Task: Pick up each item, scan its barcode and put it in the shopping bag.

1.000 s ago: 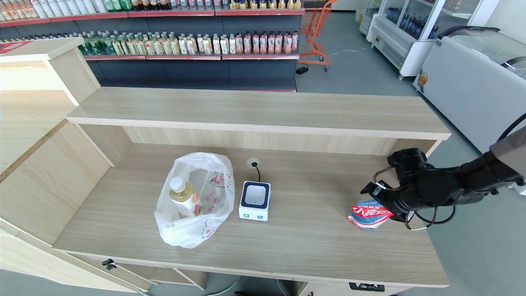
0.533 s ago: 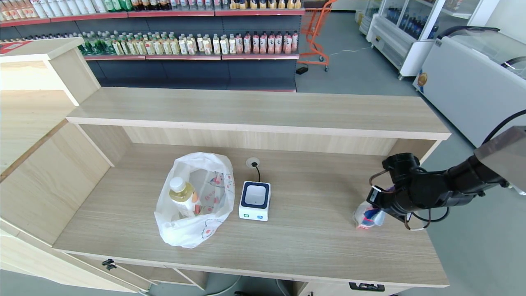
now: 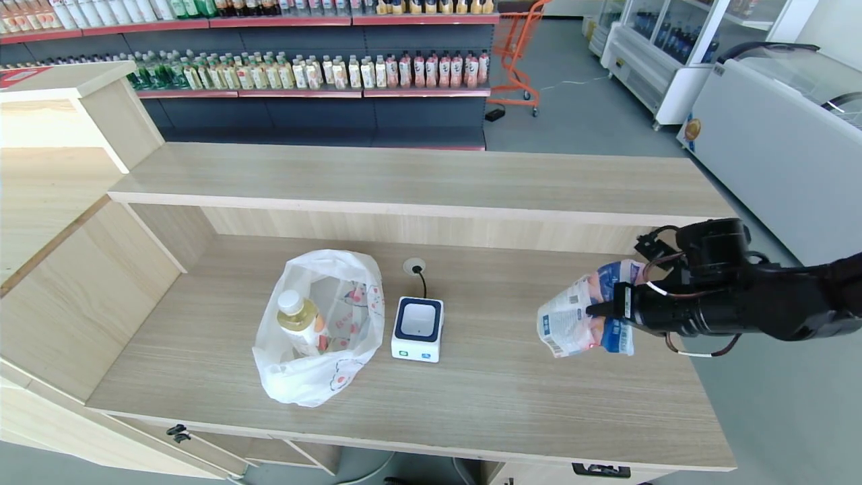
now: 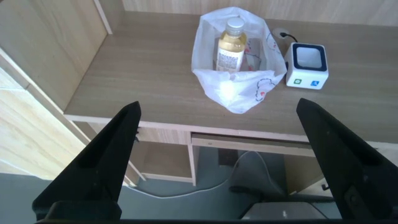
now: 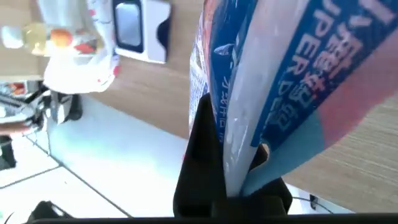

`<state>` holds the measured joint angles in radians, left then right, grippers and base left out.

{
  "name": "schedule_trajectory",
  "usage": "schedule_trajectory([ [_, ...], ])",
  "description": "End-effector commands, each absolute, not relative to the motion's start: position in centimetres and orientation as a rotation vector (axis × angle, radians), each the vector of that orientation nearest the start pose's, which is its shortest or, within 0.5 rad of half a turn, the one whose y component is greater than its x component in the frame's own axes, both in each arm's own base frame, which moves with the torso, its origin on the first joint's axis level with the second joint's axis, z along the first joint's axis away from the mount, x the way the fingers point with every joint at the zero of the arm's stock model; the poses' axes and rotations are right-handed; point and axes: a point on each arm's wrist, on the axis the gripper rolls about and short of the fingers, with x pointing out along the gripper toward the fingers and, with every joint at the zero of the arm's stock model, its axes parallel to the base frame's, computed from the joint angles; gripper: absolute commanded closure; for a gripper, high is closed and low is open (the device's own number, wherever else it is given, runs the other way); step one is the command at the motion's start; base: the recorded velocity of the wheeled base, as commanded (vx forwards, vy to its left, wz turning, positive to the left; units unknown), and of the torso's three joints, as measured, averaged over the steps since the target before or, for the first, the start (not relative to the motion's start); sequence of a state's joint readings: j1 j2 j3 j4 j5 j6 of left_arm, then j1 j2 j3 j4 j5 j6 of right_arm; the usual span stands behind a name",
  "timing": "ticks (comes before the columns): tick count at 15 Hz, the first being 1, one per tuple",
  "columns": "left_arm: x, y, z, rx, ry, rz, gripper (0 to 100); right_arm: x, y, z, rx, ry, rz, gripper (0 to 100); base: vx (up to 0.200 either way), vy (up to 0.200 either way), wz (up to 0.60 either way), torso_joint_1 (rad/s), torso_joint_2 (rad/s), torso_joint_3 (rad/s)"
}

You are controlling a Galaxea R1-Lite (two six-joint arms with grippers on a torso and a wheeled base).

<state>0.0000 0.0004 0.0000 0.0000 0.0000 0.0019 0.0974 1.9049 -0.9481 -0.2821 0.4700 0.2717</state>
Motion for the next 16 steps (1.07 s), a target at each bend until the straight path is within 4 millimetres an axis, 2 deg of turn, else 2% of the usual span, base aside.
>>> schedule_trajectory([
  [1,-2.3,0.0,7.5,0.002,0.0,0.0,0,28.9,3.6,16.8,0.295,0.584,0.764,100,0.0,0.0,0.0,0.0,0.0,0.0],
  [3,-2.3,0.0,7.5,0.002,0.0,0.0,0,27.0,3.7,18.0,0.295,0.512,1.056,100,0.0,0.0,0.0,0.0,0.0,0.0],
  [5,-2.3,0.0,7.5,0.002,0.0,0.0,0,26.0,4.5,18.6,0.307,0.496,1.183,100,0.0,0.0,0.0,0.0,0.0,0.0],
  [6,-2.3,0.0,7.5,0.002,0.0,0.0,0,25.5,5.8,18.8,0.311,0.514,1.246,100,0.0,0.0,0.0,0.0,0.0,0.0],
  [10,-2.3,0.0,7.5,0.002,0.0,-0.002,0,23.6,8.4,20.6,0.431,0.612,1.358,100,0.0,0.0,0.0,0.0,0.0,0.0],
  [16,-2.3,0.0,7.5,0.002,0.0,0.0,0,23.7,9.9,23.0,0.554,0.703,1.377,100,0.0,0.0,0.0,0.0,0.0,0.0],
])
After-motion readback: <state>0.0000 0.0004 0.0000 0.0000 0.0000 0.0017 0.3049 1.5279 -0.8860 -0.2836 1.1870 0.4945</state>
